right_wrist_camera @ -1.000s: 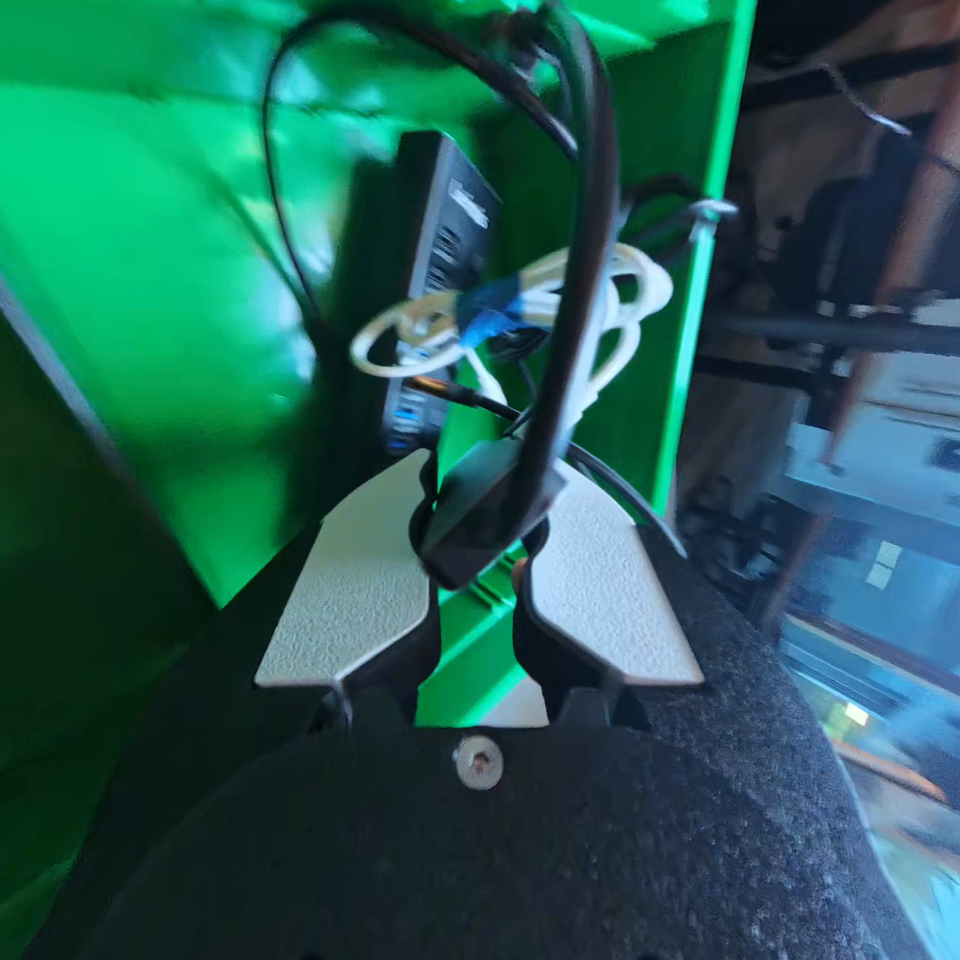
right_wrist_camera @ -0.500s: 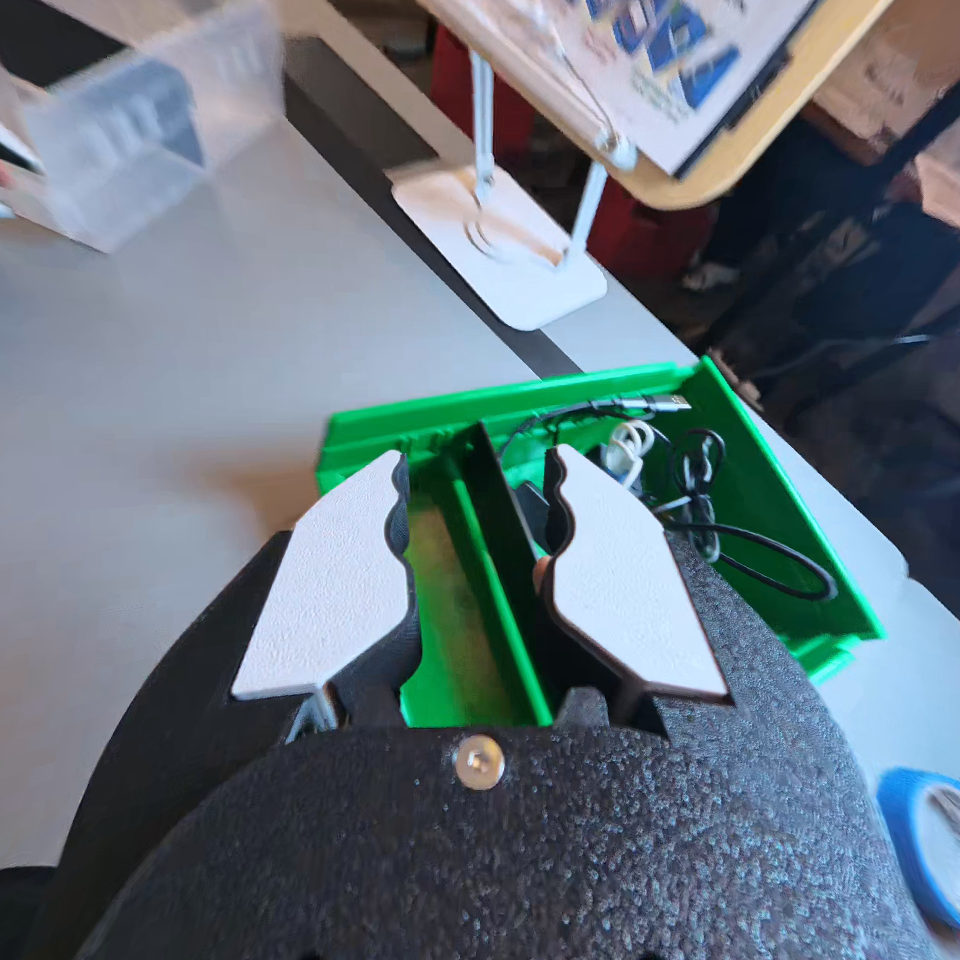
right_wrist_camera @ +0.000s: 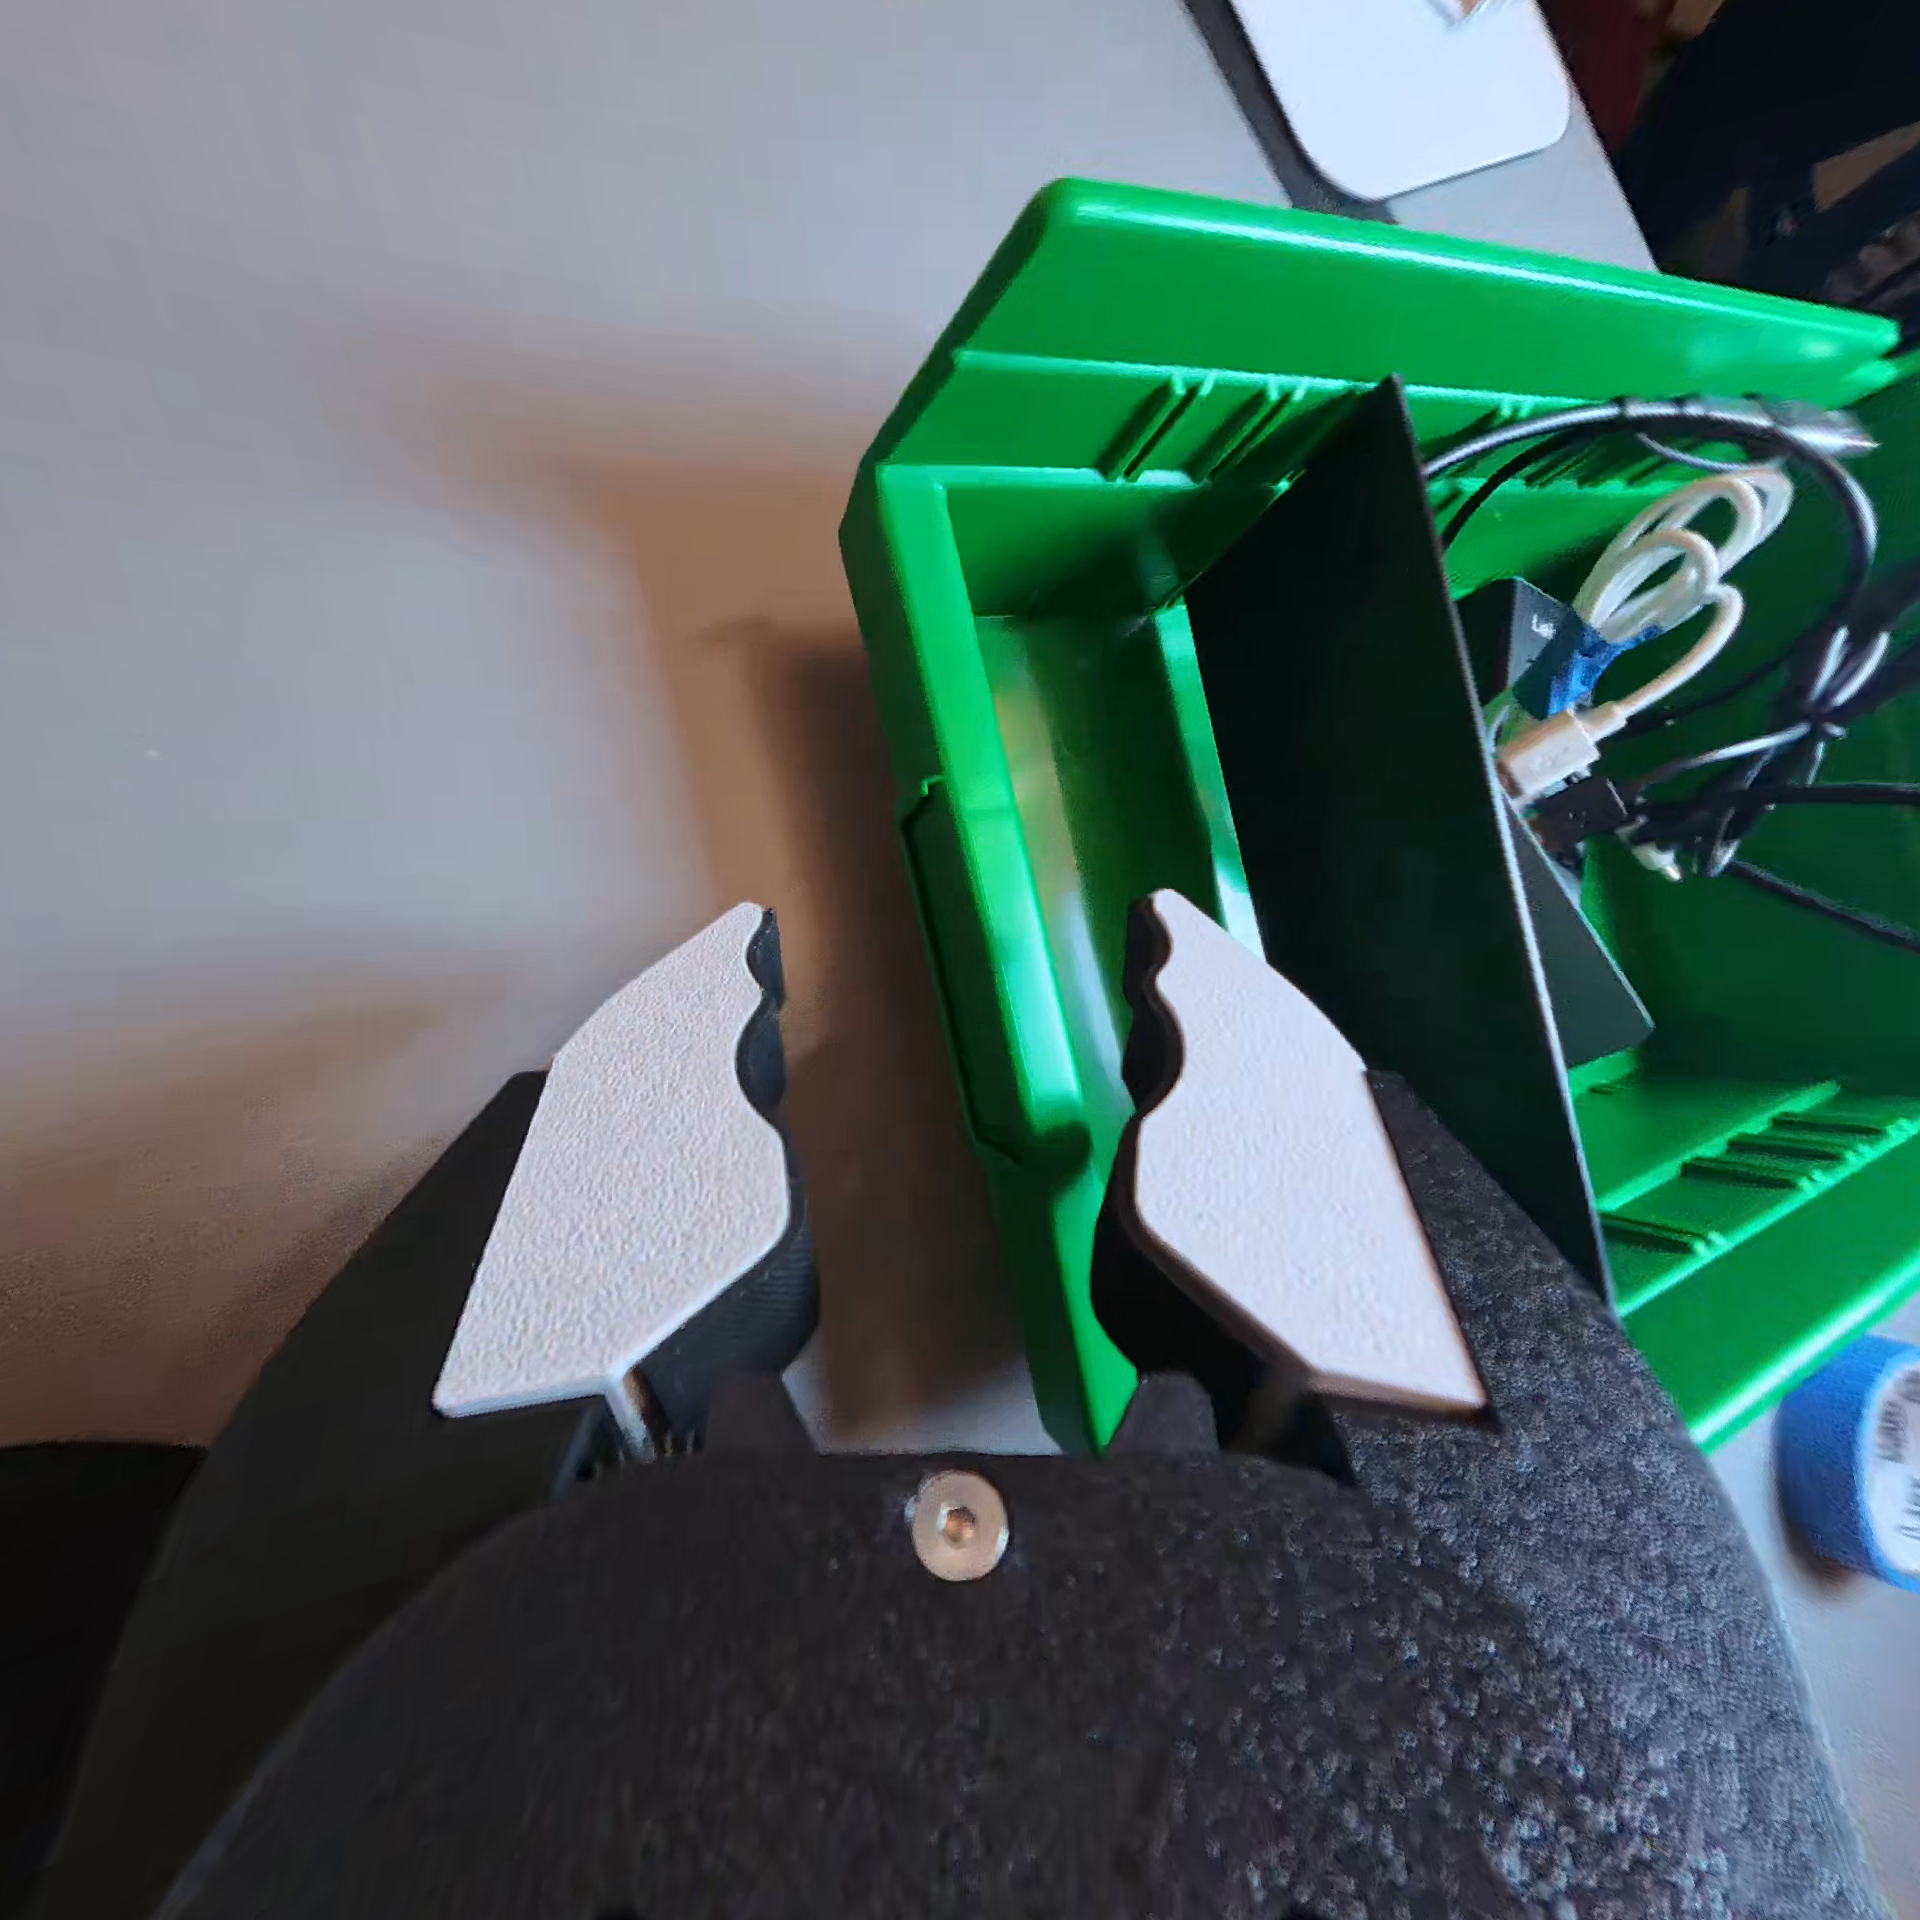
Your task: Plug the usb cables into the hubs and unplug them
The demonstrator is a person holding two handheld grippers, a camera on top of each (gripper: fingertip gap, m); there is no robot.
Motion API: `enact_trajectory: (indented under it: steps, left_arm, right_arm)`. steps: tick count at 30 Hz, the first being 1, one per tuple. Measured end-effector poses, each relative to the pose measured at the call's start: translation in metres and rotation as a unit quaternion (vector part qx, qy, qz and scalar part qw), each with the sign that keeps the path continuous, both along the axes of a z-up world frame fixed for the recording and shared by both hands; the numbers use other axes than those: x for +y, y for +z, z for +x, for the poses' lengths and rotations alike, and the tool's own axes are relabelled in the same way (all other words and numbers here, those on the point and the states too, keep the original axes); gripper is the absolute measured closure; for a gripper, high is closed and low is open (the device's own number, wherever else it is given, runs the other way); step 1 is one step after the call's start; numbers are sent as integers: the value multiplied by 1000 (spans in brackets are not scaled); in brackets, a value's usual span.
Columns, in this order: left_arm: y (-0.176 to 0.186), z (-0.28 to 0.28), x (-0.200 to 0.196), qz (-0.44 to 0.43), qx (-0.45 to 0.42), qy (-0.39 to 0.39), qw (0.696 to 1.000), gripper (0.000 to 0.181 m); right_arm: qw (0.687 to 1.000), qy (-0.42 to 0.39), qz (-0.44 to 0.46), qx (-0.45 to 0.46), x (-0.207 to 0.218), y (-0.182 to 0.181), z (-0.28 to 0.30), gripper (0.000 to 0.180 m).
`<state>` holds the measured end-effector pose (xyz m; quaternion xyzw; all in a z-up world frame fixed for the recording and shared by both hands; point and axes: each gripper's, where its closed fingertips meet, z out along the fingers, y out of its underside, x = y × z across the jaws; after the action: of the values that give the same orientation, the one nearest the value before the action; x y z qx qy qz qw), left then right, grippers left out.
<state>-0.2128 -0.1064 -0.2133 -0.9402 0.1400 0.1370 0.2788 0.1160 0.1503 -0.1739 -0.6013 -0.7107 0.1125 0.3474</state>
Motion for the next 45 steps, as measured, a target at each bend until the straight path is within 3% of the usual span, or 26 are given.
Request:
enact_trajectory:
  steps: [1,3,6,9,18,27,31,35,37,40,43,45]
  left_arm:
    - [-5,0,0,-16,4,-7,1000,125]
    - [-10,8,1,-31,0,-35,999,148]
    - [-10,15,4,-33,15,-57,998,150]
    - [-10,32,4,-31,19,-90,995,150]
    - [-8,106,32,-13,38,-228,973,149]
    - [1,139,85,59,78,-300,949,146]
    - [38,172,90,167,-1,-271,948,148]
    - [72,226,83,236,-139,-227,935,146]
    - [73,250,84,255,-196,-194,927,144]
    - [59,272,97,268,-234,-144,923,130]
    - [51,282,117,273,-259,-94,922,120]
    - [44,276,131,267,-226,-66,935,122]
  right_arm:
    - [1000,6,11,-21,1,-4,-3,116]
    - [998,13,37,-56,5,-10,-10,118]
    - [993,28,57,-103,11,-24,-18,127]
    - [990,54,69,-108,11,-30,-28,150]
    - [987,77,98,-99,-1,-30,-27,150]
    - [981,135,104,-88,-57,-29,-20,150]
    - [981,153,91,-74,-95,-28,-9,150]
    - [985,160,-24,60,-156,12,8,147]
    - [978,108,-58,169,-156,51,25,144]
    - [952,-64,-51,296,-100,89,77,141]
    - [933,-188,-60,302,-53,68,122,130]
    - [935,-209,-103,268,-46,40,121,127]
